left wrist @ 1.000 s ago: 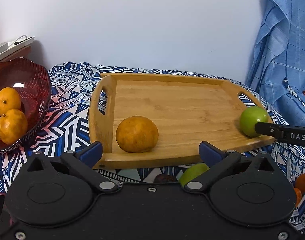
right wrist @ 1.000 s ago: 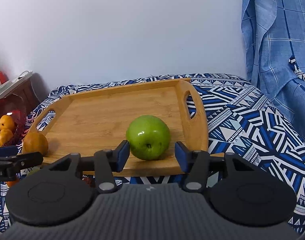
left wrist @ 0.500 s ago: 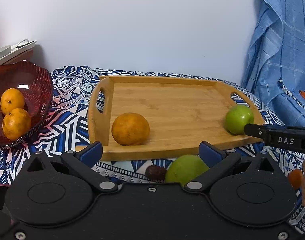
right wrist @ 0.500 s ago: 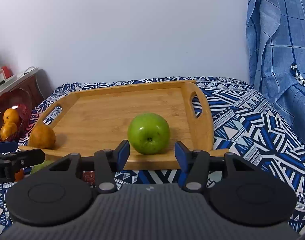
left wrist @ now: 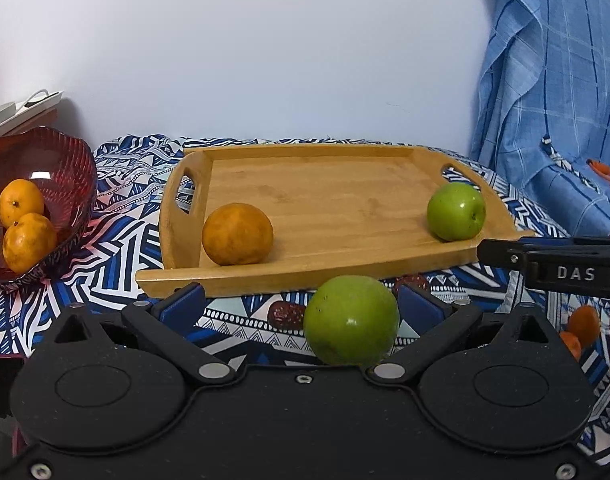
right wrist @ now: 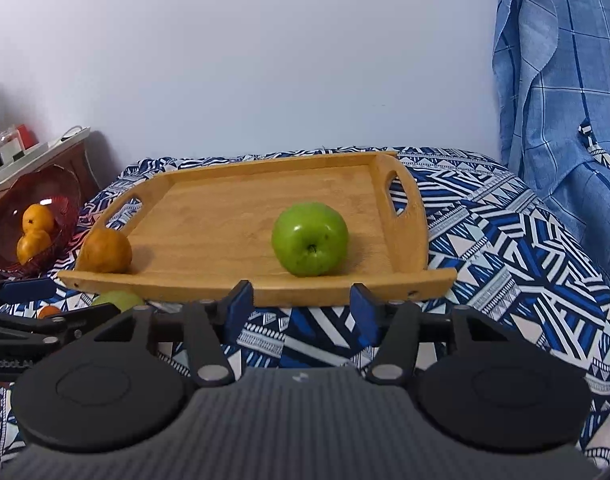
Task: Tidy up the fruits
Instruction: 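Grasp the large green apple with the left tool while the right tool grasps a red date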
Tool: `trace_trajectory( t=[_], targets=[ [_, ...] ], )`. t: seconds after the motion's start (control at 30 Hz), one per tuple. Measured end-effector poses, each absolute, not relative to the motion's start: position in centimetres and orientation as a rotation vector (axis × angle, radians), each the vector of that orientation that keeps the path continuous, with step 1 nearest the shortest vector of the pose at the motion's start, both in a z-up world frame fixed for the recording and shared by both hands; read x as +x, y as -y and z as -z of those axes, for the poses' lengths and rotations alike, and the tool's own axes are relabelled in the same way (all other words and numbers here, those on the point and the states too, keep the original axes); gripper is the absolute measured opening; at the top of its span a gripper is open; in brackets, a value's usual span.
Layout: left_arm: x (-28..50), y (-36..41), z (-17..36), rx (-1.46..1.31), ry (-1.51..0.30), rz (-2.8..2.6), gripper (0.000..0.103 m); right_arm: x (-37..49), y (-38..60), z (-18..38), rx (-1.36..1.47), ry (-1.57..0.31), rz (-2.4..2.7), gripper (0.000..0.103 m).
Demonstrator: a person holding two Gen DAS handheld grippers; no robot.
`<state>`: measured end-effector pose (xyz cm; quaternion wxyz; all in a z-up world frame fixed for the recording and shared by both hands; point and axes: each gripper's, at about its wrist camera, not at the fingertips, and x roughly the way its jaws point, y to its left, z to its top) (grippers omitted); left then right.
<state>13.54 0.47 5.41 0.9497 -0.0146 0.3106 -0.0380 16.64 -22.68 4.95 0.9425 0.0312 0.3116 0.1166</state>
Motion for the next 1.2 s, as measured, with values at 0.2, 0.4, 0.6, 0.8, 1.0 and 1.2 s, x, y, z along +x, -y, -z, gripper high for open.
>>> trace_trajectory(
  t=[0.2,0.4,0.6,0.8,1.0,1.2],
  targets=[
    [12.8,0.1,-5.3,-0.017,-0.619,0.107,0.103,15.7,22.5,-4.6,0.029,-0.636,-0.263,0.076],
    [11.4,0.8,-5.2,0.05,-0.571,0.122,0.098,14.0,22.3,-4.1,-0.022,-0.625,-0.361,0.08],
    [11.1,0.1,-4.9,-0.007,-0.603,0.154,0.085,12.3,22.0,-3.5,-0.064,-0.637,-0.445,0.08],
    [11.3,0.2,-4.7,-0.015,-0.598,0.175,0.08,10.9,21.3,-3.3,-0.114,-0.625,-0.508,0.08],
    [12.1,0.6,-4.1,-0.025,-0.632,0.178,0.071,10.6,20.4,-2.8,-0.138,-0.65,-0.544,0.077],
    [12.3,0.7,-3.8,-0.029,-0.635,0.184,0.065,10.2,19.7,-2.8,-0.143,-0.657,-0.586,0.068]
  ],
)
